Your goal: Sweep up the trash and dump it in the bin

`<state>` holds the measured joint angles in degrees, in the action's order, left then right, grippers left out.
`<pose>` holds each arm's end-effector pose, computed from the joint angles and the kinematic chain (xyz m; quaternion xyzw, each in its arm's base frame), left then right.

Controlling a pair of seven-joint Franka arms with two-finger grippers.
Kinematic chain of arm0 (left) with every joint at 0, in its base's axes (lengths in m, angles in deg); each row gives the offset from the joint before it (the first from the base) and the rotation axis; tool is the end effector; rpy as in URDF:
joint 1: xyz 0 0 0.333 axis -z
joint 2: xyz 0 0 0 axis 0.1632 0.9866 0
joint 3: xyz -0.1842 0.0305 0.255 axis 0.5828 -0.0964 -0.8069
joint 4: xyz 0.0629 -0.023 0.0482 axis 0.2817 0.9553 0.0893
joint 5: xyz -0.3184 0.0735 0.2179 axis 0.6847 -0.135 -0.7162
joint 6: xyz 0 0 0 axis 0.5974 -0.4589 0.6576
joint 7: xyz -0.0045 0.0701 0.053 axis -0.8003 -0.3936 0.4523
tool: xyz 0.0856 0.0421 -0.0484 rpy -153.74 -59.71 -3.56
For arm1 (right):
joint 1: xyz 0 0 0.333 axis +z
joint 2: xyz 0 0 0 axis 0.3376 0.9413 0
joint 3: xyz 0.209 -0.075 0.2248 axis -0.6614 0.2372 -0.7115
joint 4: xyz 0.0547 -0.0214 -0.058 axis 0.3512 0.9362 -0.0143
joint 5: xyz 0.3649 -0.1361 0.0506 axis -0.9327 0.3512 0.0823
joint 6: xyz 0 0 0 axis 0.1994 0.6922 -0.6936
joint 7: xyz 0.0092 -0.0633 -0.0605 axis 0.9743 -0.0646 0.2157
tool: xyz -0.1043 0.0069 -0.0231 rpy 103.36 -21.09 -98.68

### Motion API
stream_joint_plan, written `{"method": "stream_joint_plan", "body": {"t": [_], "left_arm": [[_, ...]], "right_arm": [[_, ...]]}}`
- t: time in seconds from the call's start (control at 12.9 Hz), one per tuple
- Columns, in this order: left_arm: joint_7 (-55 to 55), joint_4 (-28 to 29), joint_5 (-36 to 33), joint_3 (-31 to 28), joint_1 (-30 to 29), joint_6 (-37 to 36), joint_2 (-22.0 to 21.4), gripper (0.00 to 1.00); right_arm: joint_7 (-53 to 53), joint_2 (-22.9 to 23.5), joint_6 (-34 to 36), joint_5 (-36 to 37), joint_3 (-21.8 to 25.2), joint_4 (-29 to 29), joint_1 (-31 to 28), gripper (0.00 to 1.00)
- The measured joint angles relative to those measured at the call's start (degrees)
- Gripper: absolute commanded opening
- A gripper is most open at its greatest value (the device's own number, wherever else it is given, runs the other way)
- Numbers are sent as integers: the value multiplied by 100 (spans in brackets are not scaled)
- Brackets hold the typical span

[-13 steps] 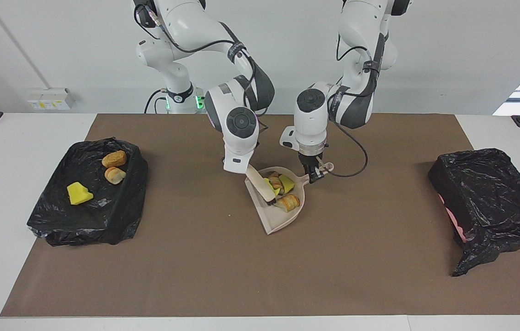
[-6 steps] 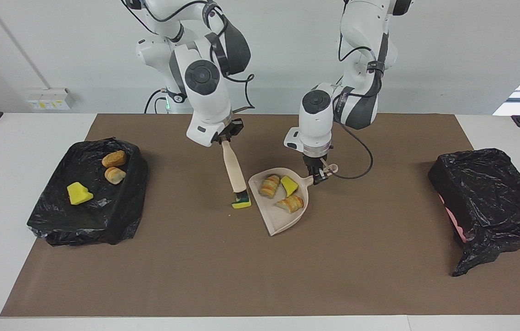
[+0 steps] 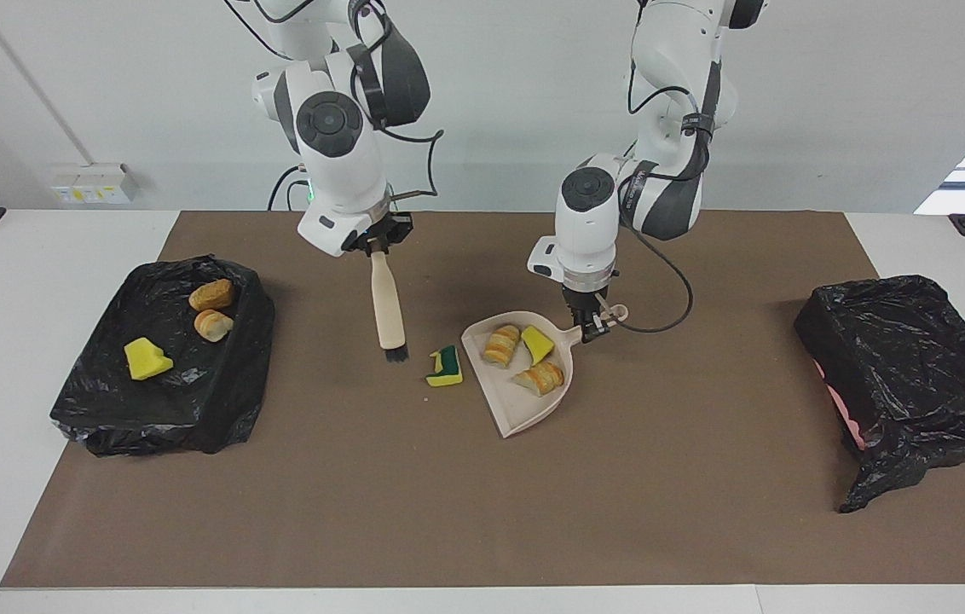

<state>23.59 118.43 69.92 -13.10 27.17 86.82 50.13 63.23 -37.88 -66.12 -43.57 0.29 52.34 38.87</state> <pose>0.5134 -0.3178 0.3625 -0.7915 0.6071 0.0242 0.0655 0.5305 0.1702 0.4588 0.9783 0.1243 -0.1632 0.0290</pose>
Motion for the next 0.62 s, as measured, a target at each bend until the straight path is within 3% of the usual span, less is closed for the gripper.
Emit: {"method": "stream_joint_plan", "body": {"t": [0.39, 0.62], "left_arm": [[-21, 136, 0, 40, 85, -1, -90, 0], [-21, 209, 0, 45, 89, 0, -143, 0]], "right_arm": [[-19, 366, -963, 81, -39, 862, 266, 0], [-555, 636, -1534, -653, -70, 956, 739, 0]]}}
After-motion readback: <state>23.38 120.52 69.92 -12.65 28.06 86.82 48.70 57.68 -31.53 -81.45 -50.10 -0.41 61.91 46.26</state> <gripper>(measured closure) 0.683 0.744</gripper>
